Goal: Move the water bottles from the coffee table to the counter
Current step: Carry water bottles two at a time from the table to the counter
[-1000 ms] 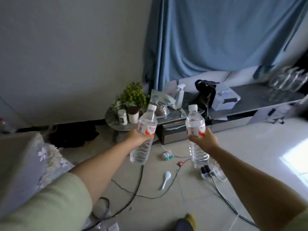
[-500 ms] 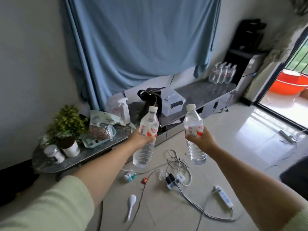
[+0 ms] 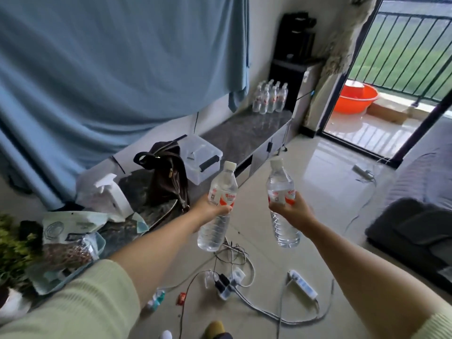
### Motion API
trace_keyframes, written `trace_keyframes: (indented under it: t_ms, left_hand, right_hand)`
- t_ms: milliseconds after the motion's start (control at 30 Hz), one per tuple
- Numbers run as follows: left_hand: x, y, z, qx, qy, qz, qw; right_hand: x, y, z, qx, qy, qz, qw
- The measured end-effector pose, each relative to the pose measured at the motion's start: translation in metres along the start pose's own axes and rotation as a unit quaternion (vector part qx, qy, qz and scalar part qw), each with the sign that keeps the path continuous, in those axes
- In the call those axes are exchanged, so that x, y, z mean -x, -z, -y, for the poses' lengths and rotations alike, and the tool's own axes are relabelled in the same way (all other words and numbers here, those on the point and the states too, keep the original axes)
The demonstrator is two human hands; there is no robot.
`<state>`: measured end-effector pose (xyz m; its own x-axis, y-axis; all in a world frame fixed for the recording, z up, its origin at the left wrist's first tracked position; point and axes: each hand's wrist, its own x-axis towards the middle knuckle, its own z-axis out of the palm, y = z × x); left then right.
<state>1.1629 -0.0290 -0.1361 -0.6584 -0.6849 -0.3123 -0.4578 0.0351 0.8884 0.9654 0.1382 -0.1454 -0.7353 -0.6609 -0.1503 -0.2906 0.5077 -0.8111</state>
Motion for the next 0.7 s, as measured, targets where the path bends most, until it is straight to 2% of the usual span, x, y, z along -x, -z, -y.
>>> trace_keyframes:
  t_ms: [233, 500, 700]
  left_hand:
    - [-0.112, 0.001, -0.046, -0.073, -0.028, 0.032, 0.996]
    - [-0.199, -0.032, -0.087, -0.094, -0.043, 0.085, 0.991]
    - [-0.285, -0.081, -0.125, -0.086, -0.031, 0.101, 0.991]
  right_hand:
    - [-0.084, 0.025, 0.001, 0.002, -0.048, -0.063, 0.997]
    - [-0.157, 0.065, -0.019, -0.002, -0.076, -0.074, 0.994]
    - [-0.257, 0.112, -0.045, 0.023, -0.061, -0.055, 0.996]
